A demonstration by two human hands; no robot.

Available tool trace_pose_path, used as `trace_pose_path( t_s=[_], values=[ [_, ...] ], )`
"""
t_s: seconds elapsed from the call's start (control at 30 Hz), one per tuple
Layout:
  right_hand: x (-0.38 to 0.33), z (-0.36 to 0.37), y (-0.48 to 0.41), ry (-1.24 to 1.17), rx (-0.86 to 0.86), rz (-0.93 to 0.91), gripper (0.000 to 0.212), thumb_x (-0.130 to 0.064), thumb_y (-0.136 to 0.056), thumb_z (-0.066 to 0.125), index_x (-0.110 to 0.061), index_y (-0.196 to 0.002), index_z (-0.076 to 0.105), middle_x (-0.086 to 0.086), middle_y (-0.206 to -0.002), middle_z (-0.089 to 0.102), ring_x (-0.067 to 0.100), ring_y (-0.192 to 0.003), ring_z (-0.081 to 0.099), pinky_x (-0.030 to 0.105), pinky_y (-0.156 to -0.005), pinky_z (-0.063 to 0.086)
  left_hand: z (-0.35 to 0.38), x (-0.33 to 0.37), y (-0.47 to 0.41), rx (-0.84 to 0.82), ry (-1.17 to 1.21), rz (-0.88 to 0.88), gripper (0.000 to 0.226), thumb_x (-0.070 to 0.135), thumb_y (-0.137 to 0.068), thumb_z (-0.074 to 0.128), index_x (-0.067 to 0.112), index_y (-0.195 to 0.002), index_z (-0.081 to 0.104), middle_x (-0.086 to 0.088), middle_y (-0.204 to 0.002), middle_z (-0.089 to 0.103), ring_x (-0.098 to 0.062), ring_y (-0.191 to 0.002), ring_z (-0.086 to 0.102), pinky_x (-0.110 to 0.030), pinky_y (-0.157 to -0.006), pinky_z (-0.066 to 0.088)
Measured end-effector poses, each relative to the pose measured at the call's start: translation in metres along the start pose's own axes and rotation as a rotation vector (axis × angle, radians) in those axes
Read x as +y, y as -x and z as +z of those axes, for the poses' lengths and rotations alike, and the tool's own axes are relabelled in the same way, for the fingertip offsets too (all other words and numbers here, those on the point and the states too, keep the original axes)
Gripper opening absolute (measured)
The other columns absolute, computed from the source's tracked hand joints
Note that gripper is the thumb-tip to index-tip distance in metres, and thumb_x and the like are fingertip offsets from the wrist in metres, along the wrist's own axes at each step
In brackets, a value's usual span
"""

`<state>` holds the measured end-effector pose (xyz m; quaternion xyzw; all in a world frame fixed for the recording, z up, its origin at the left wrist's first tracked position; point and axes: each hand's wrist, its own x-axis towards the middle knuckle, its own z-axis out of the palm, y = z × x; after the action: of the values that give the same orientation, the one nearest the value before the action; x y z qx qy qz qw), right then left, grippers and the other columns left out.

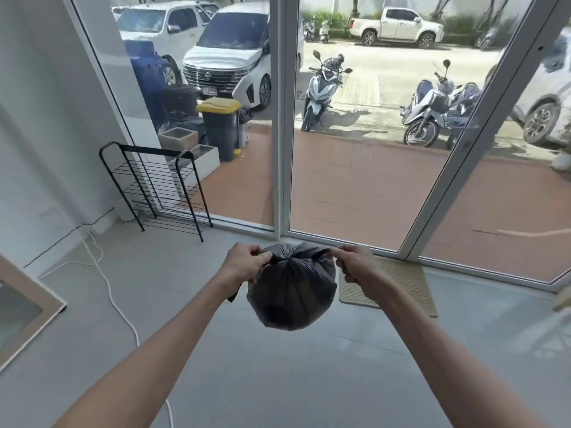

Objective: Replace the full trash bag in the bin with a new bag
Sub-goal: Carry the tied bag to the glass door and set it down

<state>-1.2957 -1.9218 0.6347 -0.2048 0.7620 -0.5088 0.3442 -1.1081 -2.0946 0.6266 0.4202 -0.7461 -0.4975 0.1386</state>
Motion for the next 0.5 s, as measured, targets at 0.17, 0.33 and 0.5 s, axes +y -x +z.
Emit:
trace_pose_path(
  t_s=[0.17, 0.33, 0.5],
  values=[
    [-0.026, 0.028, -0.081, -0.024, 0.009, 0.032, 0.017, -0.025, -0.091, 0.066, -0.013, -0.08, 0.068, -0.003, -0.057, 0.044, 0.009, -0.048, 0.033, 0.023, -0.043, 0.025, -0.025, 0.001, -0.093, -0.035, -0.003, -0.027, 0.023, 0.021, -0.094, 0.067, 0.004, -0.077, 0.07, -0.004, -0.057, 0.058, -0.018, -0.043, 0.049, -0.027, -0.048, 0.048],
    [-0.051, 0.047, -0.163, 0.01, -0.032, 0.031, 0.016, -0.027, -0.091, 0.066, -0.013, -0.082, 0.066, -0.003, -0.058, 0.042, 0.008, -0.044, 0.031, 0.022, -0.043, 0.023, -0.038, 0.003, -0.18, -0.008, 0.007, -0.042, 0.025, 0.019, -0.093, 0.067, 0.009, -0.07, 0.067, -0.003, -0.056, 0.057, -0.019, -0.046, 0.049, -0.025, -0.045, 0.046],
    [-0.08, 0.063, -0.248, 0.038, -0.113, 0.048, 0.023, -0.025, -0.092, 0.065, -0.018, -0.069, 0.063, -0.006, -0.054, 0.04, 0.007, -0.043, 0.03, 0.021, -0.043, 0.022, -0.048, 0.003, -0.263, 0.017, 0.06, -0.089, 0.025, 0.017, -0.094, 0.066, 0.01, -0.07, 0.064, -0.002, -0.053, 0.054, -0.016, -0.039, 0.044, -0.026, -0.042, 0.044]
  ],
)
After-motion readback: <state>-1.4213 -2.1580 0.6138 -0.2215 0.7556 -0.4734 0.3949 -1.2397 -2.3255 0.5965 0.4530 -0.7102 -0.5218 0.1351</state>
